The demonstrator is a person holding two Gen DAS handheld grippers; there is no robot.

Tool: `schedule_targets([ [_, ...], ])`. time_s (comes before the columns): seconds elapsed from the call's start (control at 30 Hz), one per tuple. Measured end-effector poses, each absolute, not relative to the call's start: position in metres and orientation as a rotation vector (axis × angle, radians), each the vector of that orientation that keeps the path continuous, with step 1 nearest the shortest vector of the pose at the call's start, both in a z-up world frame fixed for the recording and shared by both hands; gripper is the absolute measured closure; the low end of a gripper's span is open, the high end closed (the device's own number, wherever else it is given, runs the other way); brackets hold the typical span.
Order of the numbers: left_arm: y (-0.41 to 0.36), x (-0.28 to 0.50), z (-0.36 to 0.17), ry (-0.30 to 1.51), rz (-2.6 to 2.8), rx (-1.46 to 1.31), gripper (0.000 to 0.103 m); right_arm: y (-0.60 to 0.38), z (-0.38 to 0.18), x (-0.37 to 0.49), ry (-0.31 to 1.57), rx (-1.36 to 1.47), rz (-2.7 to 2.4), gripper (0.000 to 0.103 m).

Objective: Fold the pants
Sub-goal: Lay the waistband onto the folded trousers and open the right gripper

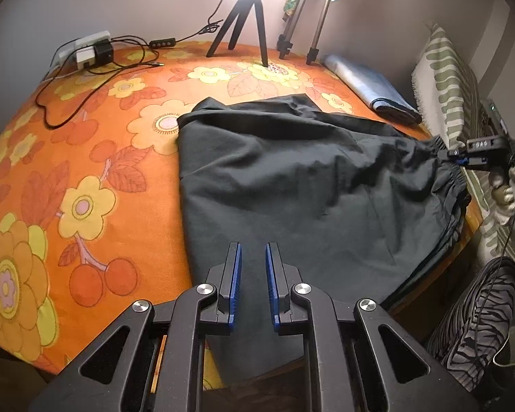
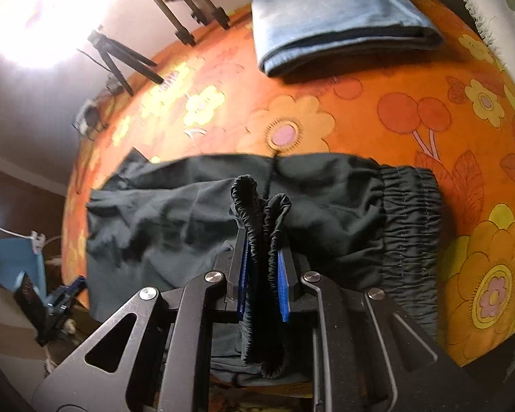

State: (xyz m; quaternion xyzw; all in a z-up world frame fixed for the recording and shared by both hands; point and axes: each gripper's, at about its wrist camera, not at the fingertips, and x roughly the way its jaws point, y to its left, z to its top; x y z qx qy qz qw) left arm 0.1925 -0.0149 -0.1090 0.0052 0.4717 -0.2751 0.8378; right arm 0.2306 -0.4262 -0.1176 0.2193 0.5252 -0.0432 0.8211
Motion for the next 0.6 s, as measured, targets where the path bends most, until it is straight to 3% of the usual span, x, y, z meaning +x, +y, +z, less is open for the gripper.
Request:
schedule_targets([
  [0.33, -0.011, 0.189, -0.115, 1.014, -0.58, 0.02, 0.09, -0.426, -0.132, 0.237, 1.157, 0.325, -0.182, 0.083],
  [0.5, -0.005, 0.182, -0.113, 1.009, -0.574, 0.017, 0.083, -0.43, -0.116, 0.229, 1.144, 0.267, -0.249, 0.058],
  [0.6, 0.004, 0.179, -0.114, 1.015, -0.56, -0.025, 0.08, -0.427, -0.096, 0.22, 1.098, 0.224, -0.27, 0.058],
])
